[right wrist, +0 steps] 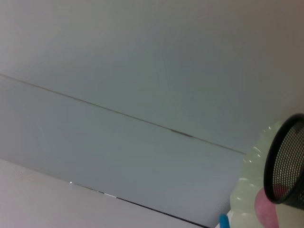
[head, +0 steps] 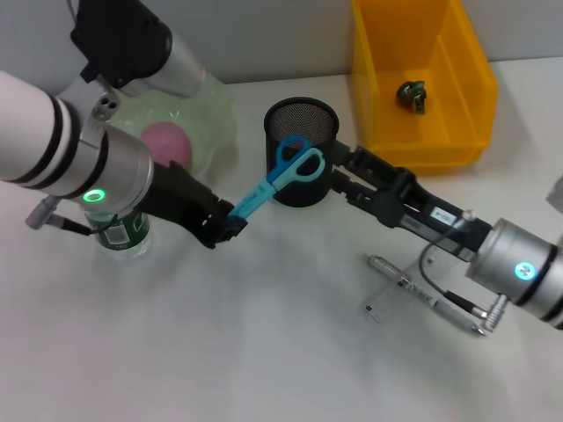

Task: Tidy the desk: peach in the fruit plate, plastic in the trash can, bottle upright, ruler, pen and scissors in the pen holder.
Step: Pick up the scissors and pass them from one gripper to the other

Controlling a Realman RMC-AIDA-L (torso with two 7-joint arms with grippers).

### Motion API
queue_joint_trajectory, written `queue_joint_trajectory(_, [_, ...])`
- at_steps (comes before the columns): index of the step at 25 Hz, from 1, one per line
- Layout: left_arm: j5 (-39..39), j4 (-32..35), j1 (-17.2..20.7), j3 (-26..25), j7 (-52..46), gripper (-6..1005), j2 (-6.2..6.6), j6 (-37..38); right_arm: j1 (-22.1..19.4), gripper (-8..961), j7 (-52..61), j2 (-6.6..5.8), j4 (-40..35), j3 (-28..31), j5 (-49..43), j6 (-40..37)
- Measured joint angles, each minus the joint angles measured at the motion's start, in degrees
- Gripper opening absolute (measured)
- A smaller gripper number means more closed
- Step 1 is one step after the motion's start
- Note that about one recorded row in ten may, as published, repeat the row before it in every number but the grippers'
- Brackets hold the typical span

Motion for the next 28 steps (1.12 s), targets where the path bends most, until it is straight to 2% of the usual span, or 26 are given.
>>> queue_joint_trajectory(13, [2.19, -0.54, -0.68, 2.01, -0.09, 230, -0.08, -3.66, 3.66, 826, 1.0, 0.22, 4.79, 2.77, 0.07, 7.54])
queue_joint_trajectory(28, [2.29, -2.85, -2.89, 2.04, -0.85, 237, -0.08, -4.7, 5.39, 810, 0.09, 0.27, 5.89, 3.45, 0.04, 10.9])
